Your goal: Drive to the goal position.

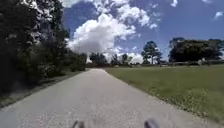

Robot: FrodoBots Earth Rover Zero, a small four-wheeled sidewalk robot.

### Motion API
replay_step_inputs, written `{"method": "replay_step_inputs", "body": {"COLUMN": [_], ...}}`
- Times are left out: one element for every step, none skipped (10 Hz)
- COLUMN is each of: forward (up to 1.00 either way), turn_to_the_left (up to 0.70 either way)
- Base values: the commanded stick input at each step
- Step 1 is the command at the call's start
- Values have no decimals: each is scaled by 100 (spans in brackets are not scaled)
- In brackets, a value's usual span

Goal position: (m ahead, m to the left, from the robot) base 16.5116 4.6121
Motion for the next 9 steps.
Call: {"method": "replay_step_inputs", "body": {"forward": [50,50,50,50,50,50,50,50,50], "turn_to_the_left": [0,0,12,25,25,25,25,25,25]}}
